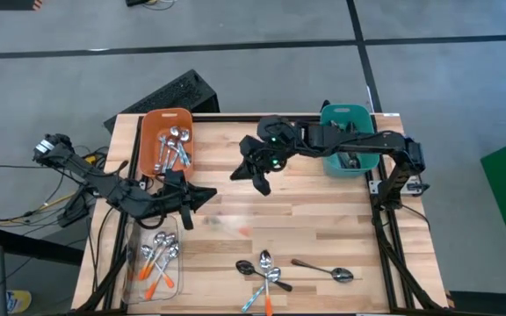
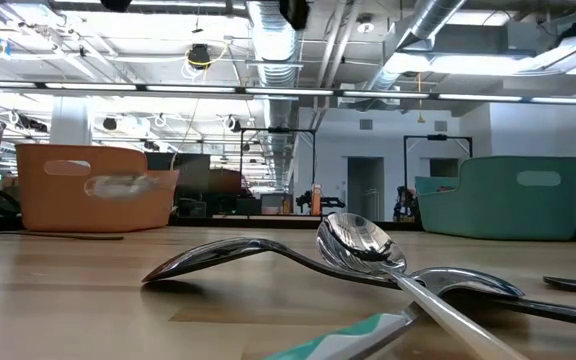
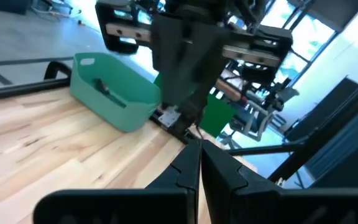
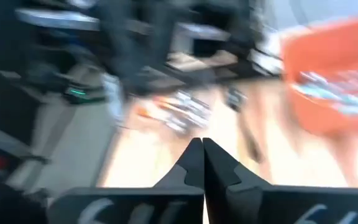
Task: Sort silverware by color (type)
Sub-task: Put the orange spoon into the transparent bin
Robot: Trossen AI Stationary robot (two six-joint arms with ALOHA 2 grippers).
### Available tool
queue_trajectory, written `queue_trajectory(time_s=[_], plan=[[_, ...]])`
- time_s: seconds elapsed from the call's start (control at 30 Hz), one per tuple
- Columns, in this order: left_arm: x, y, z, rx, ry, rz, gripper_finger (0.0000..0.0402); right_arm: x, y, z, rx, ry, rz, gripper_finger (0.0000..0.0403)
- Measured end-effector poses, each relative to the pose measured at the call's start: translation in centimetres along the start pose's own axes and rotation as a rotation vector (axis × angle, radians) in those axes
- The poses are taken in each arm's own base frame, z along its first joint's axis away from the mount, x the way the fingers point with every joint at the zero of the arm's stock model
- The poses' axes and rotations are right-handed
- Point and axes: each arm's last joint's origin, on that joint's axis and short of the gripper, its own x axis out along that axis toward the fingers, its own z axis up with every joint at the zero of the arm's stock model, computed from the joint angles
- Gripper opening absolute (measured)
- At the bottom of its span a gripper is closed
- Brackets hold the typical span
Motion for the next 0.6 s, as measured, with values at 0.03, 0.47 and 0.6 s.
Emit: queue_trajectory(time_s=[0.03,0.47,0.6], plan=[[0.0,0.1,-0.1,-0.003,0.008,0.006,0.0000,-0.1,-0.3,-0.3,0.009,0.022,-0.051,0.0012],[-0.3,2.0,-2.1,-0.130,0.152,0.173,0.0000,8.0,-2.7,-9.9,0.045,0.397,-0.124,0.0095],[-0.6,2.6,-2.9,-0.145,0.285,0.183,0.0000,11.4,-0.4,-12.2,-0.055,0.436,-0.078,0.0133]])
